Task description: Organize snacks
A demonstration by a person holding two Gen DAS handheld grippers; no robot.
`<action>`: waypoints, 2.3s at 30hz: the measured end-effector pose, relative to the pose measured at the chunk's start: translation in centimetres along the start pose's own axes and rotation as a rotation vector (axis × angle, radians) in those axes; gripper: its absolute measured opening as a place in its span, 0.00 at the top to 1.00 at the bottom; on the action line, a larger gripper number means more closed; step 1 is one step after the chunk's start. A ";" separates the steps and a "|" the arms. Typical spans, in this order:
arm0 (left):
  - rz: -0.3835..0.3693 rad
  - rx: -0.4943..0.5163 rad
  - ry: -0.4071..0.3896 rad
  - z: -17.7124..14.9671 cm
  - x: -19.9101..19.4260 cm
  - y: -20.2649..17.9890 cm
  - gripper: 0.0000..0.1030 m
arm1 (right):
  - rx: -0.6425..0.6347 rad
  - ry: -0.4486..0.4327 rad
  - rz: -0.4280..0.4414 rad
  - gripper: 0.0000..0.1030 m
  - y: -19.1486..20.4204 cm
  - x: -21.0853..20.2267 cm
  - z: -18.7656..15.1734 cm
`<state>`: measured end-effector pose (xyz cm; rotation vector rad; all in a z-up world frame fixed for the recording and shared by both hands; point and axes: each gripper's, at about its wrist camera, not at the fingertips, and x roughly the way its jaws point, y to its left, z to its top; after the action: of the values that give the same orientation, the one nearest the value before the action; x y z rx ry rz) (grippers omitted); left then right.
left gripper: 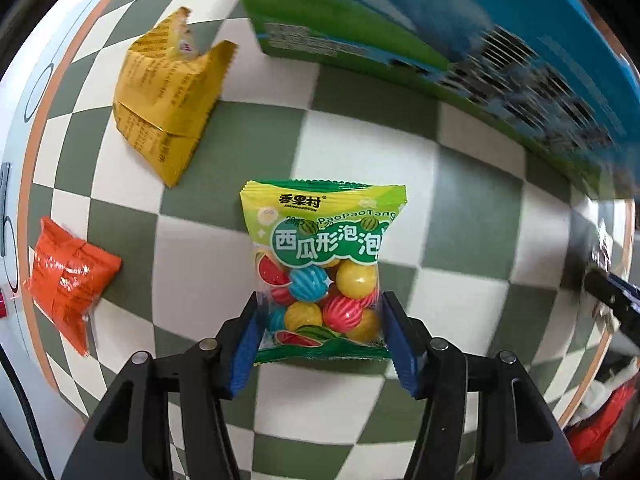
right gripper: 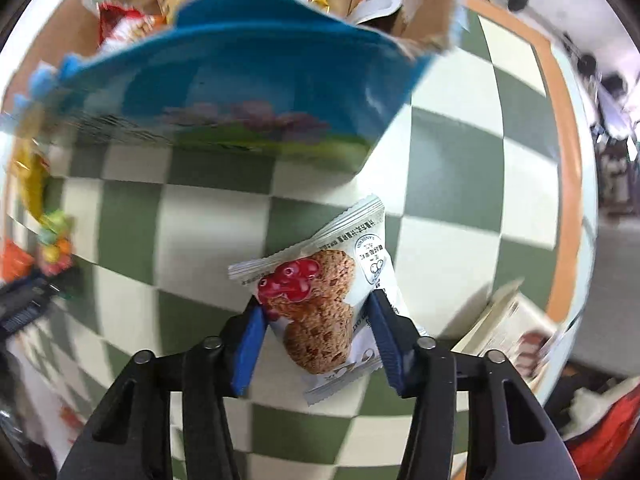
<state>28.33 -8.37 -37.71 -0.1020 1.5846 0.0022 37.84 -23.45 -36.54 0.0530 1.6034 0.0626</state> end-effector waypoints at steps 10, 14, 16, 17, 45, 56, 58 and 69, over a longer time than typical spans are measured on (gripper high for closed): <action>-0.037 0.125 -0.066 -1.9 -4.8 -6.9 0.49 | 0.195 -0.037 0.260 0.65 -2.0 -2.2 -2.8; -0.023 0.194 -0.113 -1.5 -6.6 -9.4 0.65 | 0.248 -0.048 0.342 0.67 -2.5 -3.1 -4.3; -0.017 0.212 -0.127 -0.9 -6.7 -9.6 0.70 | 0.249 -0.059 0.358 0.68 -2.5 -3.4 -4.9; -0.018 0.217 -0.127 -0.3 -6.2 -8.4 0.70 | 0.252 -0.063 0.361 0.68 -2.1 -3.5 -5.1; -0.030 0.199 0.137 -0.8 0.6 -6.6 0.23 | 0.083 0.048 0.158 0.20 -1.8 -2.4 -8.6; -0.028 0.278 0.205 -1.3 2.6 -7.9 0.27 | 0.144 0.124 0.207 0.20 -2.2 0.8 -9.4; 0.008 0.303 0.162 -2.0 2.4 -8.0 0.34 | 0.146 0.131 0.213 0.20 -2.1 1.3 -9.5; -0.024 0.224 0.152 -2.7 1.1 -5.1 0.49 | 0.076 0.075 0.110 0.36 0.6 2.8 -9.4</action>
<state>25.93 -13.70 -38.43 0.0558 1.7241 -0.2054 28.33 -22.76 -38.95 0.1995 1.6771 0.0897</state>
